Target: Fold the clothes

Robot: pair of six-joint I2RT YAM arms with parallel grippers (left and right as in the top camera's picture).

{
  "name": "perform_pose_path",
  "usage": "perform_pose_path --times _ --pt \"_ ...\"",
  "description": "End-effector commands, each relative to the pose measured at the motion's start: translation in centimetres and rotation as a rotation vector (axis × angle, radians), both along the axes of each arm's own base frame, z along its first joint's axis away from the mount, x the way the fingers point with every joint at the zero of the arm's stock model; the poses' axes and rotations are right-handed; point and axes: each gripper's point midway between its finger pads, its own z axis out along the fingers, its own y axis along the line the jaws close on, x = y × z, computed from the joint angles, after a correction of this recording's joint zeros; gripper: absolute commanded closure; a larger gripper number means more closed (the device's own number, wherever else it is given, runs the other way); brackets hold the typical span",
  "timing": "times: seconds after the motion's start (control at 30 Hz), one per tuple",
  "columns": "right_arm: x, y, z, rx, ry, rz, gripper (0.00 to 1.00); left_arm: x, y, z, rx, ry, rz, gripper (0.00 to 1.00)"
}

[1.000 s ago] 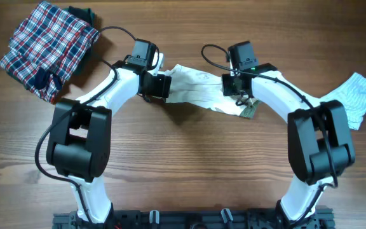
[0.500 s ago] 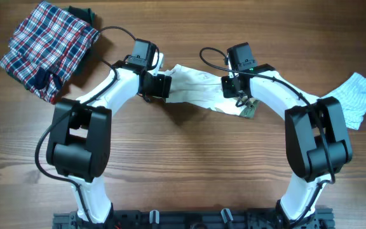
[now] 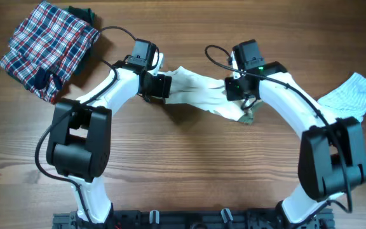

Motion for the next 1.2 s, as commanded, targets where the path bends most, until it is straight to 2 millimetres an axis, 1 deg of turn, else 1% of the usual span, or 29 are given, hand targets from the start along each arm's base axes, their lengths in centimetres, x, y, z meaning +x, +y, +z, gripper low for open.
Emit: perform_pose_path --times 0.0,0.1,0.17,0.27,0.43,0.5,0.6,0.63,0.7,0.77,0.83,0.9,0.97,1.03,1.1,1.17 --pt "-2.0 2.0 1.0 0.126 0.083 0.024 0.96 -0.3 0.1 -0.7 0.002 0.017 0.002 0.13" --pt "-3.6 2.0 0.7 0.135 0.156 0.003 0.96 -0.1 0.7 -0.7 0.035 0.007 0.015 0.12" --pt "-4.1 2.0 0.7 0.139 0.179 0.004 0.96 -0.1 0.8 -0.7 0.038 0.006 0.015 0.12" --pt "-4.1 2.0 0.7 0.140 0.179 -0.012 0.96 -0.1 0.8 -0.8 0.038 0.006 0.016 0.12" --pt "-3.0 0.6 0.5 0.068 0.133 -0.068 0.95 -0.4 0.9 -0.9 0.042 0.020 0.014 0.14" --pt "-2.9 0.5 0.7 0.064 0.125 -0.069 0.95 -0.4 0.8 -0.9 0.043 0.019 0.010 0.14" --pt "-2.5 0.7 1.8 0.075 0.095 -0.068 0.94 -0.4 0.9 -0.9 0.050 0.015 -0.010 0.14" --pt "-2.1 0.8 3.2 0.086 0.057 -0.061 0.93 -0.4 0.9 -0.9 0.049 0.015 -0.009 0.14" --pt "-1.8 0.9 4.9 0.098 0.011 -0.048 0.90 -0.4 0.9 -0.9 0.049 0.015 -0.009 0.14" --pt "-1.9 1.0 6.0 0.105 -0.018 -0.018 0.88 -0.4 0.9 -0.9 0.049 0.015 -0.009 0.14" --pt "-2.4 1.2 6.7 0.120 -0.021 0.012 0.88 -0.4 0.8 -0.9 0.049 0.015 -0.009 0.13" --pt "-3.2 1.9 6.9 0.159 0.009 0.032 0.89 -0.4 0.8 -0.9 0.049 0.015 -0.009 0.13" --pt "-4.5 3.0 6.9 0.220 0.061 0.078 0.89 -0.4 0.9 -0.9 0.050 0.015 -0.009 0.14" --pt "-5.5 3.6 6.9 0.258 0.103 0.108 0.91 -0.4 0.9 -0.9 0.049 0.015 -0.009 0.13" --pt "-6.1 3.3 6.7 0.247 0.130 0.099 0.91 -0.4 0.9 -0.9 0.049 0.015 -0.009 0.13" --pt "-5.8 2.5 6.5 0.201 0.117 0.071 0.90 -0.4 0.8 -0.8 0.049 0.014 -0.009 0.13"
